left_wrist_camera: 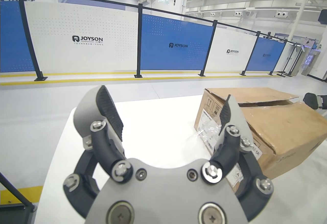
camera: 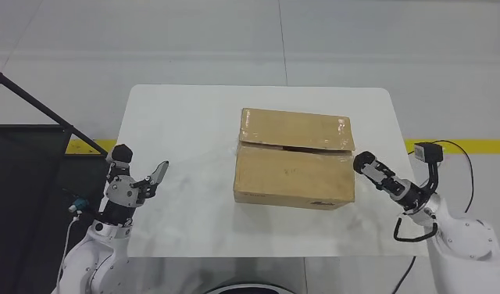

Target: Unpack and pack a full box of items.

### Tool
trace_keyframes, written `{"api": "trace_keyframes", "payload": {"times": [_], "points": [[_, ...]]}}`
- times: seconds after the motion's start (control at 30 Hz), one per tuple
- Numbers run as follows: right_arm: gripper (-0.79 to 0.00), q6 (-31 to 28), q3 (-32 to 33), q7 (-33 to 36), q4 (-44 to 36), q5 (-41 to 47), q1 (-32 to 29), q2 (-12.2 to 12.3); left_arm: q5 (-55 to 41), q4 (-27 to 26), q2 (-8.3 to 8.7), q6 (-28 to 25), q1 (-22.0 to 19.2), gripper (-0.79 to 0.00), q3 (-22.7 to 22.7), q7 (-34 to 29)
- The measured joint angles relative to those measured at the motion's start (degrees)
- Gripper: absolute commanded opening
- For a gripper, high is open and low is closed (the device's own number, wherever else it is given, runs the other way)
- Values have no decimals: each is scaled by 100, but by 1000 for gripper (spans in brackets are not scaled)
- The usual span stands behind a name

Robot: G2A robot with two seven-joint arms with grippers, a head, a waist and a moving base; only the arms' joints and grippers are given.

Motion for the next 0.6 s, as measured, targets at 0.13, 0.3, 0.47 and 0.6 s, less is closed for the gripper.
{"api": "trace_keyframes", "payload": {"times": [0.13, 0.3, 0.47, 0.6], "points": [[0, -8, 3, -195, 75, 24, 62, 9, 12, 39, -2, -38, -10, 0, 11, 22], [0, 59, -82, -196, 58, 90, 67, 24, 19, 55, -4, -57, -1, 0, -9, 32], [0, 135, -204, 13, 133, 196, 159, 48, 11, 48, -6, -69, 3, 0, -19, 34], [0, 224, -258, 49, 227, 206, 244, 66, 16, 30, -8, -97, 12, 0, -19, 36]]}}
